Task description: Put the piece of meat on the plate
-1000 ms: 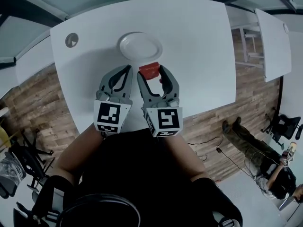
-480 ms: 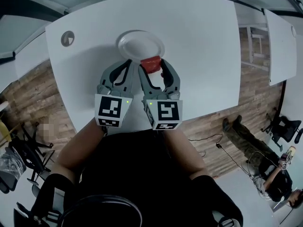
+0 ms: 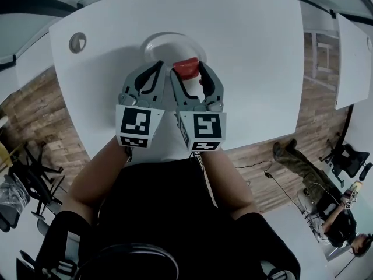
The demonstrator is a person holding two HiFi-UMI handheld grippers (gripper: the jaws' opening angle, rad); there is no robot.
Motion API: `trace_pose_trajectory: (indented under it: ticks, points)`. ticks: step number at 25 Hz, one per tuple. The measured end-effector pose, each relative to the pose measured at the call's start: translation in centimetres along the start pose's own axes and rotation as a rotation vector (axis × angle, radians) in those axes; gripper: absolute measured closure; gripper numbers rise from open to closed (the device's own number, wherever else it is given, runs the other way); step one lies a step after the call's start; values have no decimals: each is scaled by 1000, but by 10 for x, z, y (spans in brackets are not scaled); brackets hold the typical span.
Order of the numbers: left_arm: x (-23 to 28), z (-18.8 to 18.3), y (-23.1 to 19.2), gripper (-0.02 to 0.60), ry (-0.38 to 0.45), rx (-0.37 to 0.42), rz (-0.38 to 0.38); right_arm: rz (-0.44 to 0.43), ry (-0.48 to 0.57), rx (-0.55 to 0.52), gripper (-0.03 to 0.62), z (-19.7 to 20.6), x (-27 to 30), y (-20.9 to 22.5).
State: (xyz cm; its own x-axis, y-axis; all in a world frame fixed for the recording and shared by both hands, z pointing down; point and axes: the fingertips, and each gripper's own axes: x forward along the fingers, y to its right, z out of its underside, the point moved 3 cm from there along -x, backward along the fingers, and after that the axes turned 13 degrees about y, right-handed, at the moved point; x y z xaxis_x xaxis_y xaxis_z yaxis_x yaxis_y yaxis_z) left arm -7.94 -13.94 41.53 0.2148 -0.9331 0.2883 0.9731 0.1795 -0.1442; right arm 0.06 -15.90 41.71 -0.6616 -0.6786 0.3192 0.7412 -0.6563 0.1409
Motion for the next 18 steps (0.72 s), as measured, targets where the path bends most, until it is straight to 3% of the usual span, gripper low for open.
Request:
trace_pose_trajectory:
  ticks: [18]
  points:
    - [22,20,-13,578,-36,-24,-42,-26,-59,-7,318,12,28,7]
